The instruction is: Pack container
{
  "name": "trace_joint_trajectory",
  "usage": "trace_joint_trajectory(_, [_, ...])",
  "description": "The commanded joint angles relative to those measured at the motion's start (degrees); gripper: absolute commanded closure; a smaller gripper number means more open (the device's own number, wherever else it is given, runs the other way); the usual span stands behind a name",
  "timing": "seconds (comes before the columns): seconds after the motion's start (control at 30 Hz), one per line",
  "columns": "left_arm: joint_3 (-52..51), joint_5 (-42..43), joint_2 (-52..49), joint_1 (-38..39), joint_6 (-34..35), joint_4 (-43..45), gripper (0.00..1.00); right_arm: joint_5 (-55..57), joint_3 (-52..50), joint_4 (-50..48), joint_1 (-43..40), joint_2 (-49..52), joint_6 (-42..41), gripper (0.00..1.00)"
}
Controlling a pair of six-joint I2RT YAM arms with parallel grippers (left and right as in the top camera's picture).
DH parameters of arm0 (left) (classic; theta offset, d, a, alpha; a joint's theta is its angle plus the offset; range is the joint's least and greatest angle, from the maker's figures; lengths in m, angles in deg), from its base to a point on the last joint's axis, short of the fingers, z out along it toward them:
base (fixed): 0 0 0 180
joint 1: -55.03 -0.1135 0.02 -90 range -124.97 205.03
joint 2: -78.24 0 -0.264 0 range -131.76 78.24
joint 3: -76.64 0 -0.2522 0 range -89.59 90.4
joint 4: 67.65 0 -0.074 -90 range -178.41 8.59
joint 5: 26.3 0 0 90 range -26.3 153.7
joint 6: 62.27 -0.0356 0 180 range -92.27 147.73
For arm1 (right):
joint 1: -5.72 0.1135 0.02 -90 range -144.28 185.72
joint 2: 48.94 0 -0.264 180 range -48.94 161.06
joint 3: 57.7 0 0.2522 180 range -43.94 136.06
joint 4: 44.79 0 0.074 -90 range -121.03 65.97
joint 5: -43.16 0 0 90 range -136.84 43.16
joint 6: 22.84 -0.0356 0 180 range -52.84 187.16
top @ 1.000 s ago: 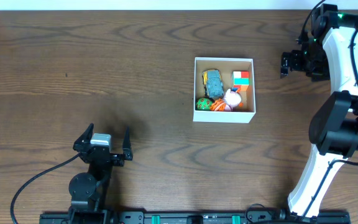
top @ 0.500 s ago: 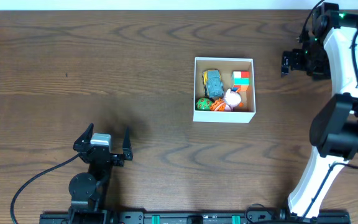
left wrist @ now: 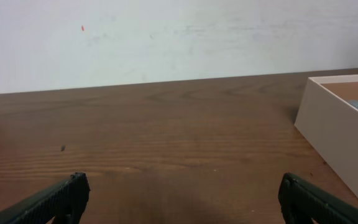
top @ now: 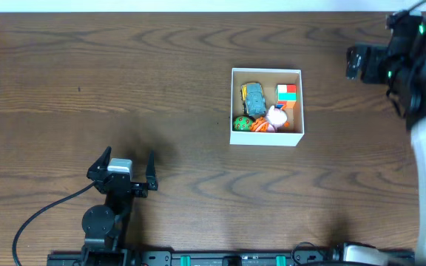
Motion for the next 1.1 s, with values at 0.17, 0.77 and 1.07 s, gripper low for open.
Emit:
trace_joint_trajectory(0.17, [-1.01, 0.17, 0.39, -0.28, 0.5, -1.9, 0.02, -2.05, -22.4, -17.25, 5.03, -22.64, 3.5, 0.01])
trace_joint_trajectory(0.77, [-1.01, 0.17, 0.39, -0.28, 0.5, -1.9, 0.02, -4.04, -65.9, -42.95, 5.07, -56.15, 4.0, 0.01])
trace_joint_trajectory(1.07, [-1.01, 0.17, 0.39, -0.28, 0.5, -1.9, 0.02, -2.62, -74.38, -45.11, 5.07, -61.99, 6.01, 0.01])
